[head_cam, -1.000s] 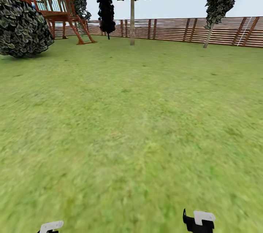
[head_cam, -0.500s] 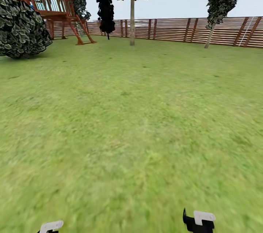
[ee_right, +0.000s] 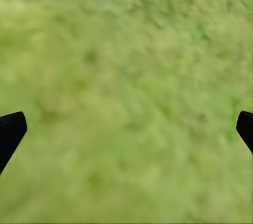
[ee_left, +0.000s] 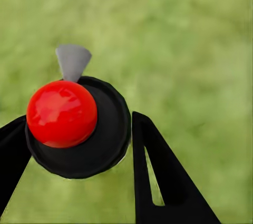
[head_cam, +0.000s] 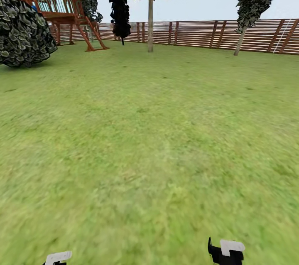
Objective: In the garden, pick up the pesticide atomizer on the floor and spray pesticide onto both trees until each tree trunk is fully covered.
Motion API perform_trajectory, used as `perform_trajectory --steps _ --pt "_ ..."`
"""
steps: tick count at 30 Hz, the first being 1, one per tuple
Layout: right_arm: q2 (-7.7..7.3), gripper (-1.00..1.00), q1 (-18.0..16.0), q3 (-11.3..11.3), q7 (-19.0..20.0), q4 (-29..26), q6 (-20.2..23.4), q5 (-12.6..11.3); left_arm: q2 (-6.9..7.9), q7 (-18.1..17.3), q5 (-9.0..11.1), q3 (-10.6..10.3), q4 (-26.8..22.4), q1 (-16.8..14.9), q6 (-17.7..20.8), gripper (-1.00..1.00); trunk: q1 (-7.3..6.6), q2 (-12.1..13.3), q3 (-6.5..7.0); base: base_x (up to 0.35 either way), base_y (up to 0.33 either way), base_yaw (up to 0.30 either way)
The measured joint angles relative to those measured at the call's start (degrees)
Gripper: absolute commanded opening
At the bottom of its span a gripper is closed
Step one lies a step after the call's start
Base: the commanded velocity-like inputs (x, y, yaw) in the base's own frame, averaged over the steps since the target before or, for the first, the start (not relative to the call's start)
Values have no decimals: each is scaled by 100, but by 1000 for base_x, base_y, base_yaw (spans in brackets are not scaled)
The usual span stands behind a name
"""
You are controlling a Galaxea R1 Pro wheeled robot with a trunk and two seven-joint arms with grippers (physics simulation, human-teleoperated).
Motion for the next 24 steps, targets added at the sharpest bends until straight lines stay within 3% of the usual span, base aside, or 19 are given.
perform_trajectory --steps 24 --pt "-9 100 0 0 3 0 0 26 0 0 0 2 0 0 0 -100 0 0 0 338 0 0"
